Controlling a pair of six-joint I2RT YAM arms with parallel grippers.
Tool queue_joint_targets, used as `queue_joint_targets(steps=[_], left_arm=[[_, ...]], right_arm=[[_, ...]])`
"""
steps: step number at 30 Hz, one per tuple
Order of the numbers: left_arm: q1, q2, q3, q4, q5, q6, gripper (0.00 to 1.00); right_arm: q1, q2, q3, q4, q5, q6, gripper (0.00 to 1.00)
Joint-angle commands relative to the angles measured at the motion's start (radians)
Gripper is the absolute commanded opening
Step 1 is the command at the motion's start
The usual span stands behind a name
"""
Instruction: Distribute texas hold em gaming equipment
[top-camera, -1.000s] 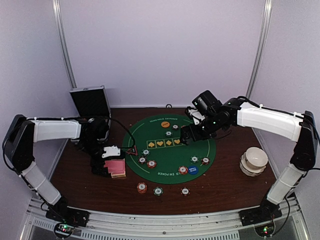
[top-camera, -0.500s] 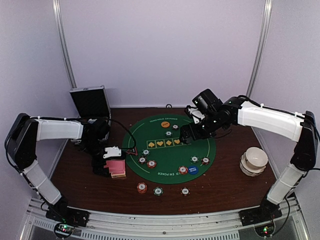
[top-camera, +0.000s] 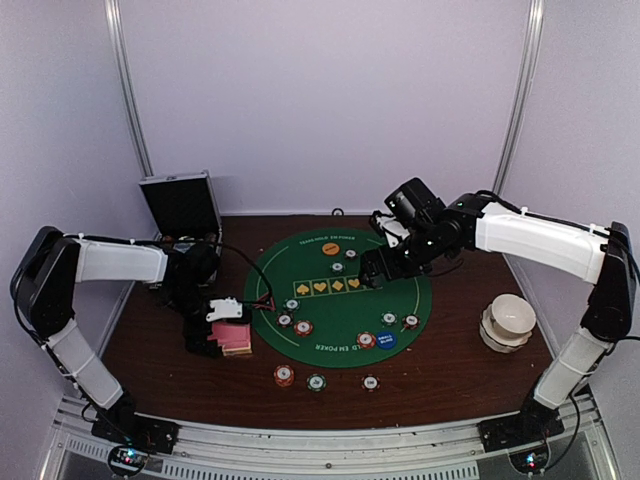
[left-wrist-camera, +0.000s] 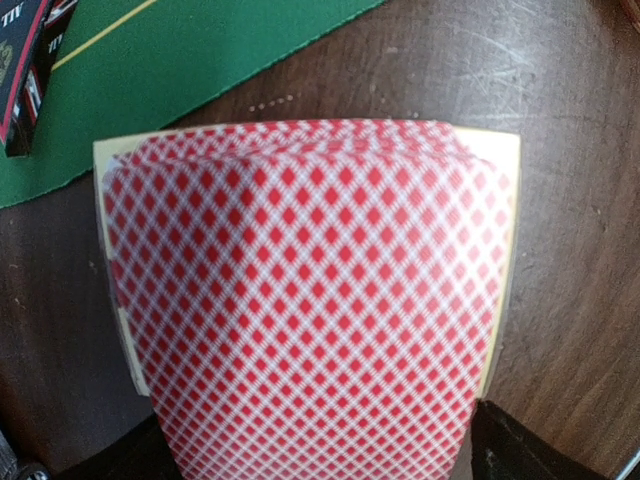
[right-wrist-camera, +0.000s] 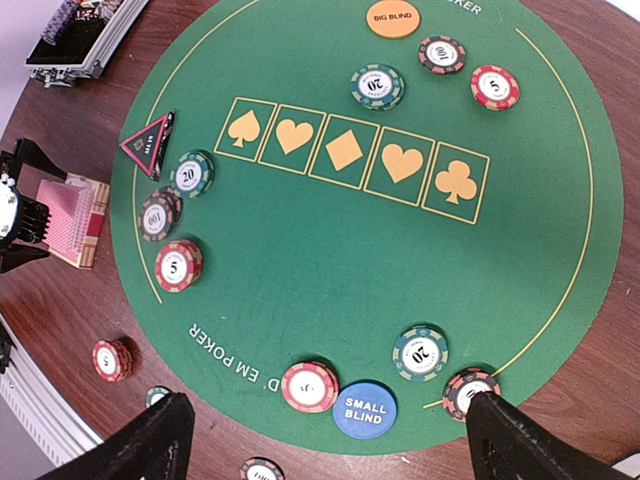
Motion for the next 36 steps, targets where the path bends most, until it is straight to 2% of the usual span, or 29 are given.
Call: queue_joint_targets(steps=[1, 7, 11, 22, 32, 36], left_arm=[[-0.005, 0.013, -0.016, 0.04, 0.0, 0.029, 0.98], [-0.005, 0.018, -0.019, 0.057, -0.009, 0.024, 0.97], [-0.005, 0.015, -0.021, 0.07, -0.015, 0.021, 0.92], [-0.006, 0.015, -0.023, 0.077, -0.023, 0.018, 0.7], [-0.023, -0.009, -0.049, 0.12, -0.042, 0.008, 0.43], [-0.023, -0.013, -0.05, 0.121, -0.054, 0.005, 0.36]], right_arm=[[0.008, -0.026, 0.028, -0.009, -0.004, -0.001, 0.98], [0.008, -0.026, 0.033, -0.014, -0.01, -0.003, 0.96], [0.008, -0.025, 0.033, -0.011, -0.018, -0.003, 0.95], [0.008, -0.024, 0.033, -0.011, -0.038, -0.007, 0.9], [0.008, -0.021, 0.033, -0.008, -0.057, -0.009, 0.86], [0.008, -0.023, 0.029, -0.006, -0.068, -0.007, 0.85]])
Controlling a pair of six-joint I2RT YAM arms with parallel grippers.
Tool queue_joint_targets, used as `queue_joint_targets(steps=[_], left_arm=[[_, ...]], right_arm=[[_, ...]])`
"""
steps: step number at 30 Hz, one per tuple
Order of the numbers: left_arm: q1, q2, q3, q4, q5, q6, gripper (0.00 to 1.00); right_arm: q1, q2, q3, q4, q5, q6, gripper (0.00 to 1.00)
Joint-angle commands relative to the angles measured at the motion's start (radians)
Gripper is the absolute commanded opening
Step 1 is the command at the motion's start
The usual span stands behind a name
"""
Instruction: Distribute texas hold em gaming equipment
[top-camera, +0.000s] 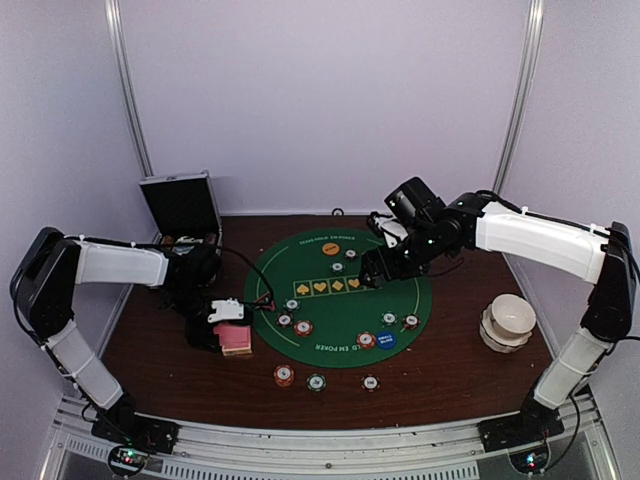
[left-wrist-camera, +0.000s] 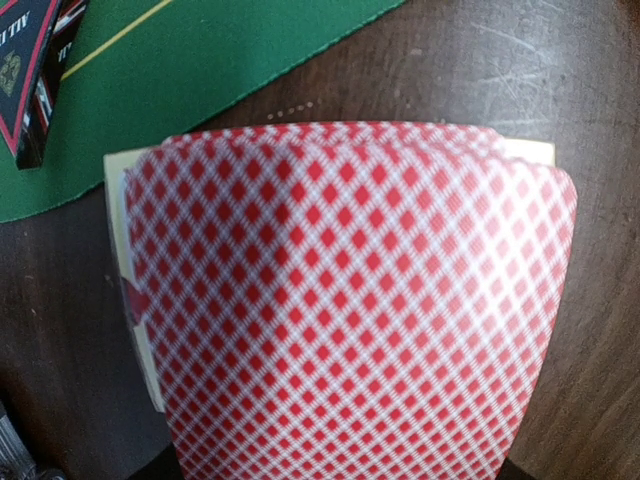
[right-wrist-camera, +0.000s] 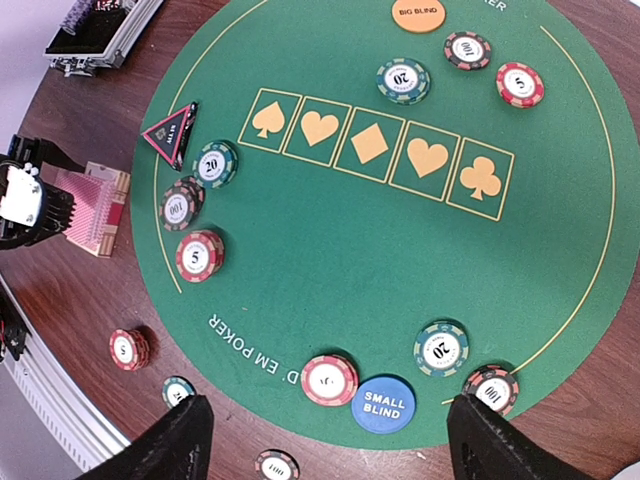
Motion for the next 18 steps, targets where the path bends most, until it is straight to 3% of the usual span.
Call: queue_joint_targets(steps=[1, 6, 10, 18], left_arm=[[-0.009, -0.012, -0.021, 0.052, -0.022, -0.005, 0.34], [-0.009, -0.035, -0.005, 0.025, -0.03, -0.01, 0.2], [-0.009, -0.063, 0.032, -0.019, -0.022, -0.023, 0.02], [-0.009, -0.097, 0.115, -0.119, 0.014, -0.052, 0.0]], right_arm=[[0.008, -0.023, 0.023, 0.001, -0.019, -0.003, 0.84], [0.008, -0.022, 0.016, 0.02, -0.041, 0.008, 0.84], [0.008, -0.018, 0.008, 0.045, -0.069, 0.027, 0.84], [0.008, 0.001, -0.004, 0.116, -0.145, 0.083, 0.84]])
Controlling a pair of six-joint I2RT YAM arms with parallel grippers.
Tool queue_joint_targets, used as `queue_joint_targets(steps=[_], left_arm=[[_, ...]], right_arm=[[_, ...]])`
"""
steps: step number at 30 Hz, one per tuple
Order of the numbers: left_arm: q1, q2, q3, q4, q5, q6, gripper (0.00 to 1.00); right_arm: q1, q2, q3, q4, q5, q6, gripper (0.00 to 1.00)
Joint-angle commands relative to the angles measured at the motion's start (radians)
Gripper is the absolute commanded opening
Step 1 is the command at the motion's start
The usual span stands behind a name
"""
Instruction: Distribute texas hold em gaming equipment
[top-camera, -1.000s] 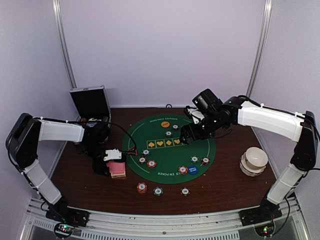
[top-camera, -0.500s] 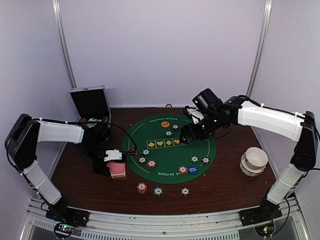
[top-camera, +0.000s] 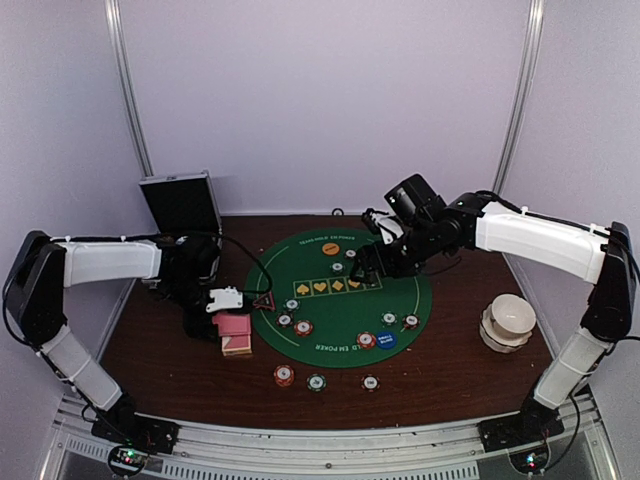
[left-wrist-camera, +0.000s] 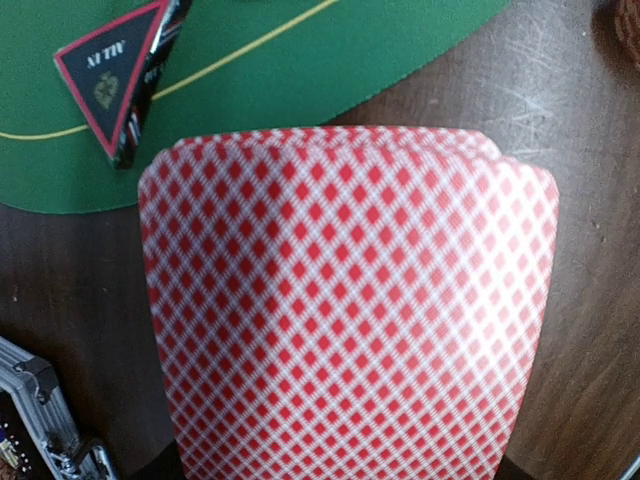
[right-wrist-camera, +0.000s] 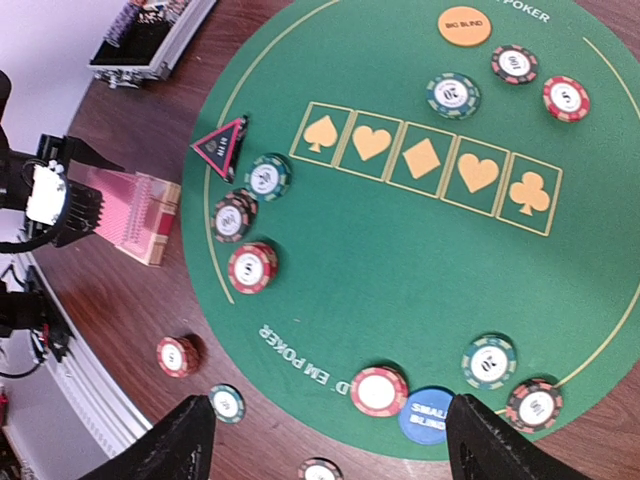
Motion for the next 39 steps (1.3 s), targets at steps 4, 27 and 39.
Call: queue_joint_targets(steps=[4, 27, 39], left_arm=[[-0.005, -0.062, 0.114, -0.111, 0.052, -0.05, 0.0], [-0.072, -0.073, 0.359, -0.279, 0.091, -0.149, 0.0], [-0.084, -0.081, 0.399, -0.301, 0.09, -0.159, 0.0]], right_arm=[[0.013, 0.018, -0.012, 0.136, -0.133, 0.109, 0.84], [0.132, 0.34, 0.031, 0.859, -0.546, 0.631, 0.89], [0.135, 0.412, 0.032, 1.021, -0.575, 0.74, 0.84]])
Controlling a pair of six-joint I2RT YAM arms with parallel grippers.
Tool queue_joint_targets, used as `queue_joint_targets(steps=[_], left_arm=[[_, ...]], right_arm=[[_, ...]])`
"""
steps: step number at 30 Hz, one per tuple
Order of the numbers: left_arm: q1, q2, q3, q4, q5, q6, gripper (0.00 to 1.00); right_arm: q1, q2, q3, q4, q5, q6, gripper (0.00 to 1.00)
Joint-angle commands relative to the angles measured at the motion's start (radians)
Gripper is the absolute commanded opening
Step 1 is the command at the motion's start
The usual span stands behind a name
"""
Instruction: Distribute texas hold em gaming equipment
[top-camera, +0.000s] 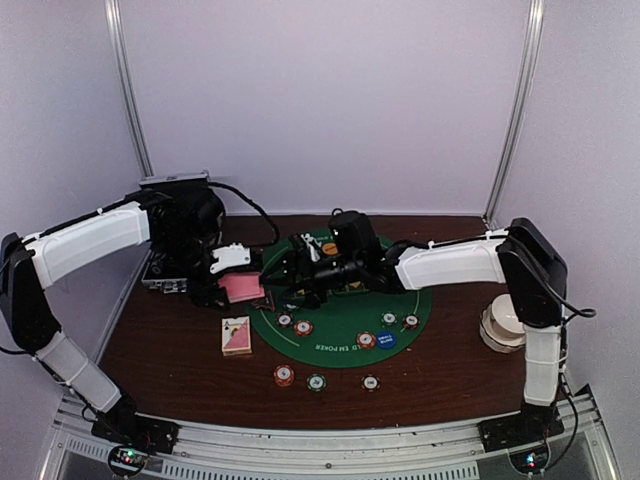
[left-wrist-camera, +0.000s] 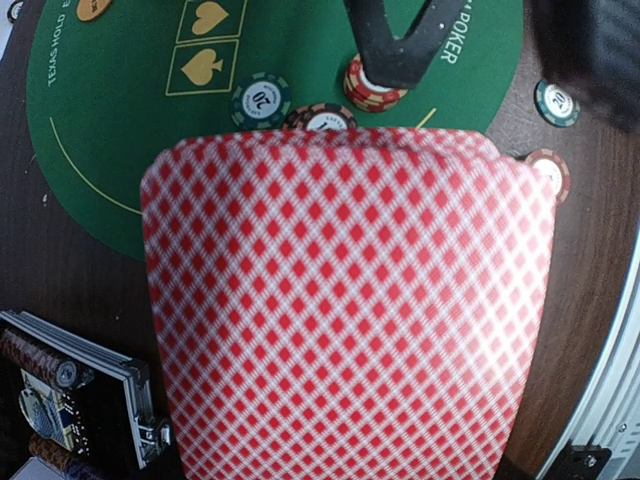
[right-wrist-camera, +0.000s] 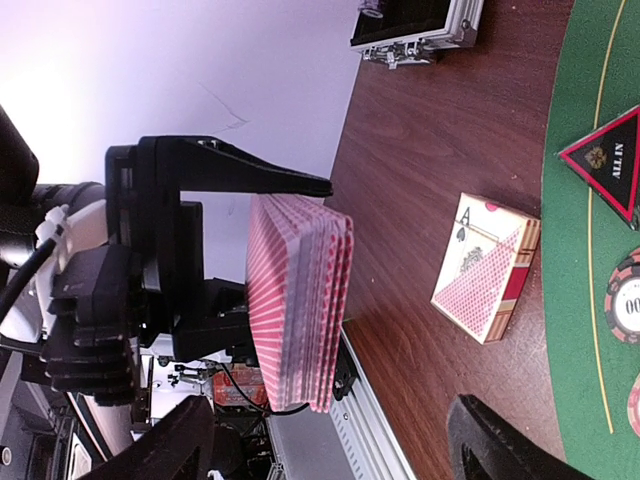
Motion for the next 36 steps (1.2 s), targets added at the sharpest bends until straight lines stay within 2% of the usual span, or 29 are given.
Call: queue_joint_targets(steps=[1, 13, 20, 28, 34, 35, 36], left_arm=[[-0.011, -0.031, 0.042, 0.003, 0.009, -0.014, 0.0], [-0.022, -0.03, 0.052, 0.001, 0.002, -0.02, 0.0], [-0.03, -0.032, 0.058, -0.004, 0.008, -0.02, 0.0], [-0.034, -0.034, 0.057, -0.006, 0.006, -0.014, 0.0], [-0.041, -0.033, 0.066, -0.003, -0.001, -0.012, 0.0], [-0.041, -0.03, 0.068, -0.005, 0.002, -0.012, 0.04], [-0.042, -0.027, 0.07, -0.005, 0.003, -0.013, 0.23]], right_arm=[[0.003, 0.021, 0.024, 0.106, -0.021, 0.053, 0.83], [0.027, 0.092, 0.056, 0.241, -0.03, 0.155, 0.78], [0.036, 0.147, 0.108, 0.291, -0.043, 0.211, 0.7], [0.042, 0.197, 0.137, 0.369, -0.055, 0.283, 0.52], [0.042, 0.211, 0.136, 0.407, -0.062, 0.313, 0.25], [0.041, 0.213, 0.136, 0.412, -0.062, 0.318, 0.21], [0.04, 0.214, 0.135, 0.416, -0.063, 0.321, 0.19]])
